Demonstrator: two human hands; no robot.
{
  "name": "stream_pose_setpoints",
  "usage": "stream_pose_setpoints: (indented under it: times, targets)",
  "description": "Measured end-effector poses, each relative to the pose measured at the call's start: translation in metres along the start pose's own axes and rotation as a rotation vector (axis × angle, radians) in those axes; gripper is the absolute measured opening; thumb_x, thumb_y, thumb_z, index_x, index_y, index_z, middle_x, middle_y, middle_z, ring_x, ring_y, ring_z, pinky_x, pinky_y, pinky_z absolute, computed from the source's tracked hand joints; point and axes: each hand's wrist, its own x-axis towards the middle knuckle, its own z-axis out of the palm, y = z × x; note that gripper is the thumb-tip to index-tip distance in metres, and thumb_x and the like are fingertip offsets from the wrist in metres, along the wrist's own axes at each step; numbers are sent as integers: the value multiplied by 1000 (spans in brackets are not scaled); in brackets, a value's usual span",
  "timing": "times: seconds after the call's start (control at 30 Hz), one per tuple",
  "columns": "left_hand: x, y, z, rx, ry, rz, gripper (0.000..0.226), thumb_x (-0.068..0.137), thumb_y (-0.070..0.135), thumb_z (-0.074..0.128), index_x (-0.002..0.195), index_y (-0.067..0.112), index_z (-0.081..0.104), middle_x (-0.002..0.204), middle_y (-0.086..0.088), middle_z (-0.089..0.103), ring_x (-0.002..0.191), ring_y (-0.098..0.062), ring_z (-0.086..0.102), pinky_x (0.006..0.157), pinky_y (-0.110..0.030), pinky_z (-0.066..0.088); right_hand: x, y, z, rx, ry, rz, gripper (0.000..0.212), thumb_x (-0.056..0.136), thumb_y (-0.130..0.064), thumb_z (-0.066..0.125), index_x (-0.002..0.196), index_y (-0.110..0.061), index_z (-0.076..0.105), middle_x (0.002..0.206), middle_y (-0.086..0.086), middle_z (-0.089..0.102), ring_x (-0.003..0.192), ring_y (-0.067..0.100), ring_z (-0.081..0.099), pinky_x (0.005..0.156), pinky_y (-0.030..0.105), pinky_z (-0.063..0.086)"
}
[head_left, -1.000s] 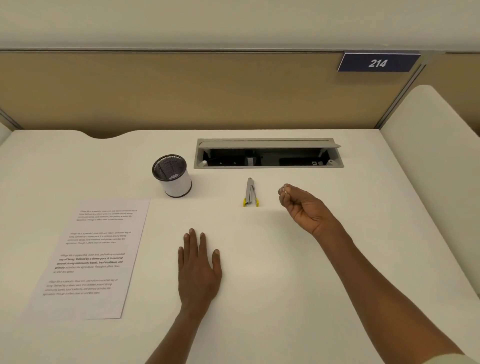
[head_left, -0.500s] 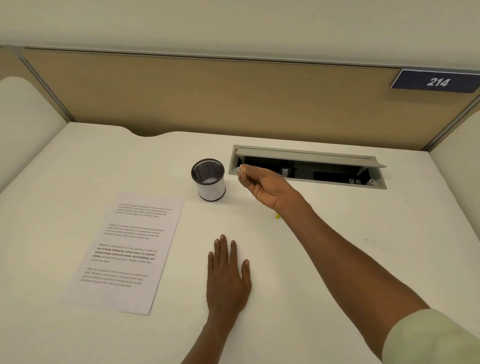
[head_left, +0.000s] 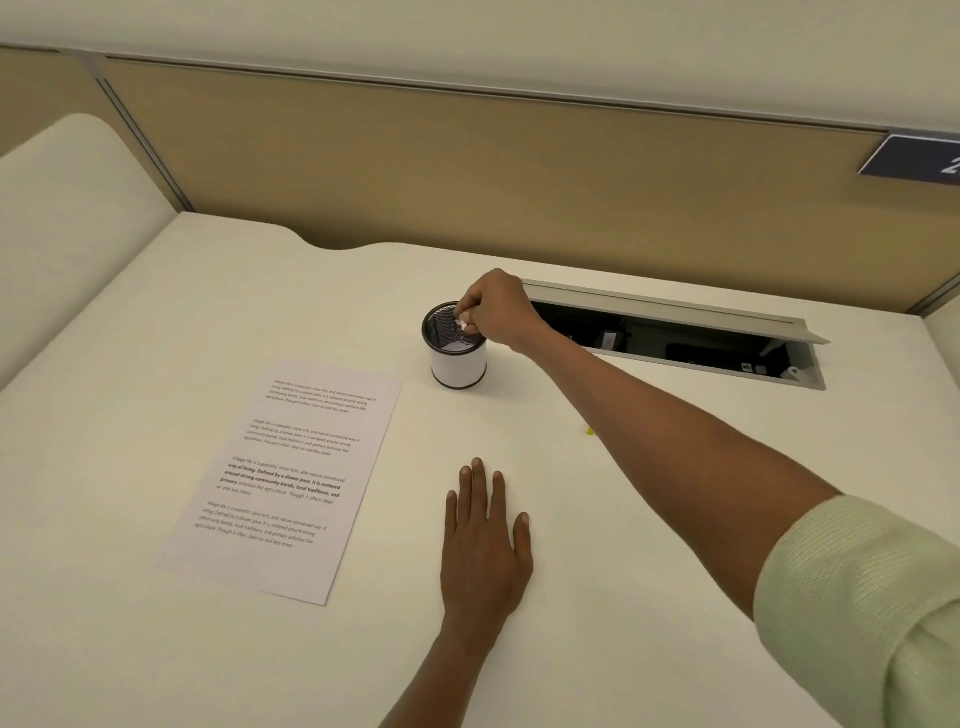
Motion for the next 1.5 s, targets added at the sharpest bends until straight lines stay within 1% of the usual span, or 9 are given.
stream_pose_setpoints:
  times: [0.17, 0.43, 0.57, 0.67, 0.93, 1.03, 1.2, 1.33, 1.5]
  targets:
    - [0, -1, 2, -10, 9, 1, 60, 102, 42, 35, 155, 12, 36, 167, -9, 16, 156, -22, 10, 124, -39, 11, 7, -3, -4, -264, -47, -87, 22, 75, 11, 63, 84, -3, 77, 85, 14, 74, 81, 26, 71, 80, 37, 59]
    - [-1, -1, 1, 1, 12, 3, 60, 103, 42, 36, 154, 12, 37, 167, -10, 17, 156, -22, 10, 124, -40, 11, 3, -1, -8, -397, -110, -239, 11, 74, 1, 70, 82, -5, 76, 76, 5, 69, 67, 12, 55, 48, 11, 36]
    - [-1, -2, 2, 2, 6, -3, 60, 103, 42, 36, 155, 13, 36, 168, -9, 16, 156, -22, 9, 124, -39, 9, 4, 4, -6, -452, -128, -297, 13, 73, 3, 67, 78, -7, 74, 73, 2, 65, 68, 15, 55, 62, 29, 53]
    - [-1, -1, 2, -1, 3, -2, 60, 103, 42, 36, 155, 13, 35, 168, -9, 15, 156, -22, 9, 124, -38, 9, 5, 7, -3, -482, -125, -317, 31, 73, 11, 54, 82, -10, 75, 80, 2, 66, 76, 19, 61, 73, 38, 58]
    - [-1, -2, 1, 7, -5, -8, 60, 104, 43, 34, 156, 14, 32, 168, -8, 13, 157, -20, 5, 126, -37, 6, -7, 15, 3, -390, 53, -352, 28, 82, -6, 50, 92, -13, 75, 96, 2, 75, 92, 26, 66, 81, 40, 53]
    - [0, -3, -1, 11, -9, -8, 61, 104, 43, 32, 157, 14, 31, 168, -8, 12, 157, -21, 5, 126, -37, 7, -26, 20, 1, -211, 120, -330, 21, 85, -14, 56, 92, -3, 72, 90, 9, 75, 81, 24, 65, 82, 40, 52]
    - [-1, -5, 0, 6, 8, 8, 61, 102, 41, 36, 154, 10, 36, 167, -11, 19, 156, -25, 13, 125, -43, 18, -80, 52, -6, 92, 405, -254, 25, 91, -12, 56, 106, -1, 72, 102, 13, 74, 94, 22, 69, 88, 40, 55]
    - [0, -4, -1, -3, 1, 7, 62, 101, 43, 33, 154, 10, 37, 167, -11, 20, 156, -25, 14, 125, -44, 18, -131, 107, -16, 65, 452, -110, 37, 94, -22, 47, 122, -8, 66, 124, 7, 67, 118, 18, 61, 107, 45, 43]
    - [-1, -4, -2, 4, -4, 9, 64, 100, 45, 30, 153, 9, 38, 166, -12, 21, 155, -26, 16, 125, -44, 18, -200, 175, -27, -128, 476, -6, 44, 97, -18, 41, 138, -6, 51, 140, 8, 54, 132, 22, 47, 110, 24, 33]
